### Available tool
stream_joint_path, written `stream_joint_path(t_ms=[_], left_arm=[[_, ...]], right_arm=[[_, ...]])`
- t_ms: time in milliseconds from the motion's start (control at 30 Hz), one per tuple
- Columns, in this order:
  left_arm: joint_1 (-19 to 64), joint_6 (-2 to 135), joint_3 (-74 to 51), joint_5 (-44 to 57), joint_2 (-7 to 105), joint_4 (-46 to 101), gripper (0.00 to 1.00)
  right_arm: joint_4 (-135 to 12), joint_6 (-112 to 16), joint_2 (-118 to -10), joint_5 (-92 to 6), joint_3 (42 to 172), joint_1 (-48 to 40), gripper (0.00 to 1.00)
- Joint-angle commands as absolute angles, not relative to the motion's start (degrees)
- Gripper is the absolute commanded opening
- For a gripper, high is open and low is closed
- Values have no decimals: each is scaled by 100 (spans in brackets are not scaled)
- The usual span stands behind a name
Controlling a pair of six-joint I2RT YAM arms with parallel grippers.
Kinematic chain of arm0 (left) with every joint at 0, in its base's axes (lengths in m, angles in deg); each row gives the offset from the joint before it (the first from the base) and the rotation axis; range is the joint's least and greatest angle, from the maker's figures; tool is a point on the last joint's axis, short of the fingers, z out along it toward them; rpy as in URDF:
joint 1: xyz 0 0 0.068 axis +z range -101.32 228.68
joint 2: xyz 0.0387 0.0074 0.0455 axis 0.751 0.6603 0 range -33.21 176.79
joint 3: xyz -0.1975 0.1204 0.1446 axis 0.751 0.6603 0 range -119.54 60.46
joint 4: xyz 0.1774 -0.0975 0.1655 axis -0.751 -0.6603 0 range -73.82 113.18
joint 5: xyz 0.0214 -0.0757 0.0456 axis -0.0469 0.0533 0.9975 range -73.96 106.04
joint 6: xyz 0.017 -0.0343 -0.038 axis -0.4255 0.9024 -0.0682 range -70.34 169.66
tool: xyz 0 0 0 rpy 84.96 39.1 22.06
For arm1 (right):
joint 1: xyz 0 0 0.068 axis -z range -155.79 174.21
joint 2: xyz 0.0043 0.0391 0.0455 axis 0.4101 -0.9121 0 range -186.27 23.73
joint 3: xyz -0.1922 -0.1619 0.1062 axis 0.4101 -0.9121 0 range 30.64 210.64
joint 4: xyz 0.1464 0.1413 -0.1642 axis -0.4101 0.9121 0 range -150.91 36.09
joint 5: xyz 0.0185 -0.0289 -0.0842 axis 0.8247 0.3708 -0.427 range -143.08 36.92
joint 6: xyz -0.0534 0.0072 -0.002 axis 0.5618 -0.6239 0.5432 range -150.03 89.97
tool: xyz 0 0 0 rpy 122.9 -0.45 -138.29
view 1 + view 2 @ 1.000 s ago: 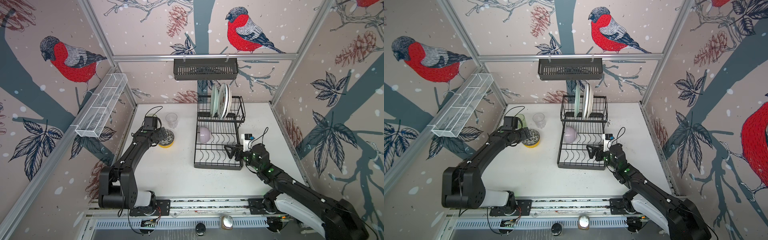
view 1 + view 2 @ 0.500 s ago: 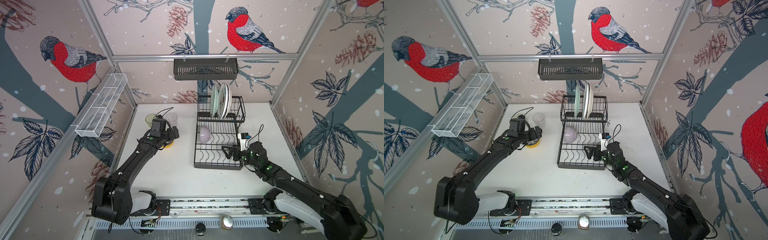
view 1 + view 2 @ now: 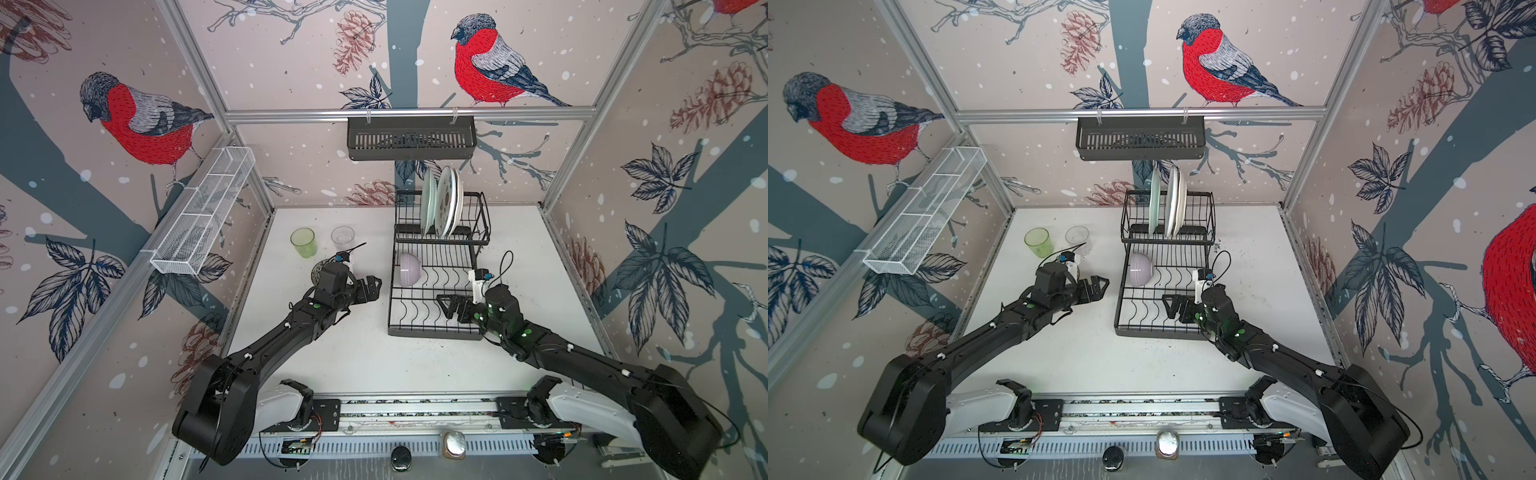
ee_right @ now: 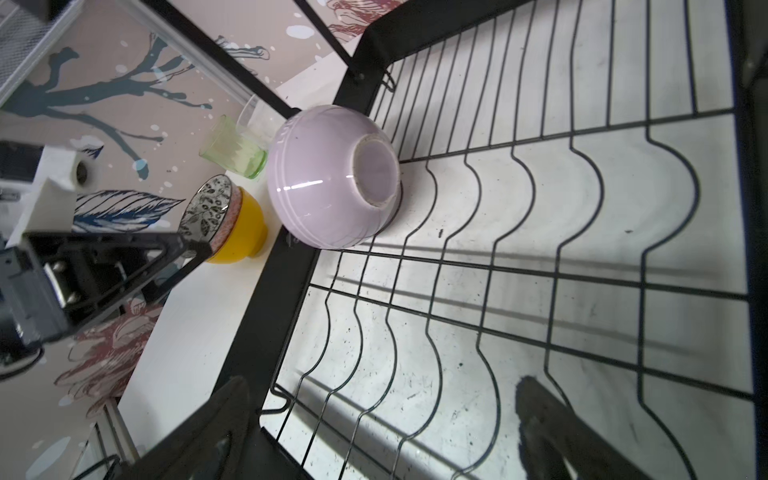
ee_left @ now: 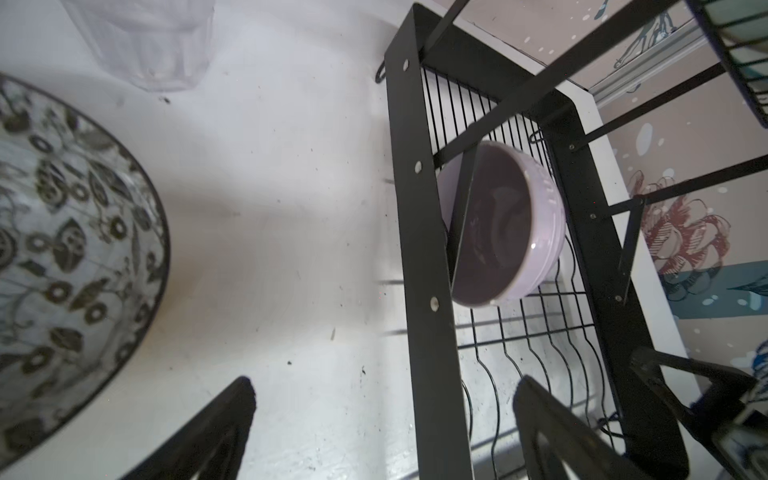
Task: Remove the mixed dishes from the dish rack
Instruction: 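Move the left gripper back to the rack while the right gripper reaches the lilac bowl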
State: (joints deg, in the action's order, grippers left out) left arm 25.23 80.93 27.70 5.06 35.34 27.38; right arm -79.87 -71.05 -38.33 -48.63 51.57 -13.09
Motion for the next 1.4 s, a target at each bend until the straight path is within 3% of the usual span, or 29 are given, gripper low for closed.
stream_joint_path(t_ms=[0, 200, 567, 933, 1367], left_arm=[[2495, 8143, 3016, 157, 3355, 3381, 97], [2453, 8028, 3217, -10, 3016, 3298, 97], [2415, 8140, 3751, 202, 2516, 3636, 97], [2415, 8105, 3849, 268, 2387, 3609, 97], [2415, 8078, 3864, 356, 2449, 3619, 97]], right_arm=[[-8357, -7445, -3954, -5352, 5166, -1503, 99], [-8020, -7347, -4356, -6069, 5717, -2043, 99], [-8251, -7107, -5433, -6106, 6518, -2349, 100], [-8239, -6564, -6692, -6367, 7482, -2383, 99], [-7727, -5958, -7219, -6816, 8265, -2430, 100]])
